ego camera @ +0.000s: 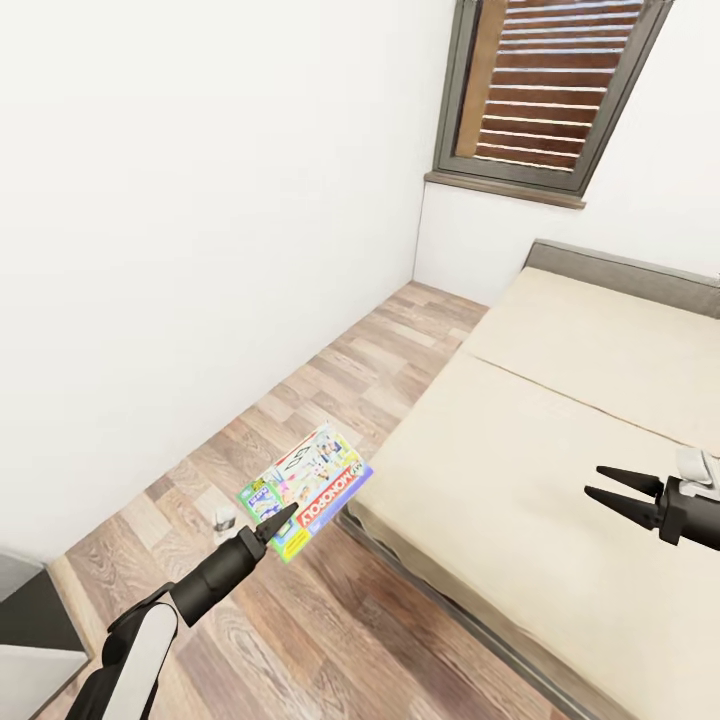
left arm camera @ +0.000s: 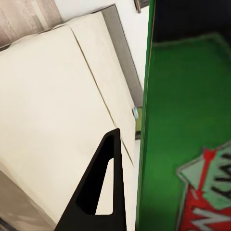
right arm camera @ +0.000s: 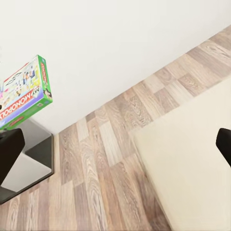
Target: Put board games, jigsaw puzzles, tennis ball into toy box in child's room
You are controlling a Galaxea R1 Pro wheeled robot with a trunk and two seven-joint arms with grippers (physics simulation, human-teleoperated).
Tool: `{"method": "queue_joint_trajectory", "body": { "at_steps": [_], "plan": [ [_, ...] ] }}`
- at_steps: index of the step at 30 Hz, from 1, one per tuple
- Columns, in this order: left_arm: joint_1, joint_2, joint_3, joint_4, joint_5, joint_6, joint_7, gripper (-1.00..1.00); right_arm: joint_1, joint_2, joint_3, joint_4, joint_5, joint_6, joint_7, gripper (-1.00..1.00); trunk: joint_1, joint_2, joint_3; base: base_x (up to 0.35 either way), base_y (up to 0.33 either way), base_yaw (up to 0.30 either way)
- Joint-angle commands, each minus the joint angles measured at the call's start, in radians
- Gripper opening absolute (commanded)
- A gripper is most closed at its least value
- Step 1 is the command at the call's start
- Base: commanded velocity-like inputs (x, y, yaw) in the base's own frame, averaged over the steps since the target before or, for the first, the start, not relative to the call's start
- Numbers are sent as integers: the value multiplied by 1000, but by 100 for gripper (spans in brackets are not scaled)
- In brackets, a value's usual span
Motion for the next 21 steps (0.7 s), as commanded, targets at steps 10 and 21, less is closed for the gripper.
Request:
{"method": "queue_joint_trajectory", "body": {
  "at_steps": [10,21],
  "plan": [
    [-1,0,8,8,1,17,-1,-100,0,0,0,0,-4,9,2,100,-38,70,47,0,0,-63],
    [-1,-3,15,13,-2,12,6,-100,-3,0,1,0,-4,51,0,100,-81,147,95,0,0,-186]
  ]
}}
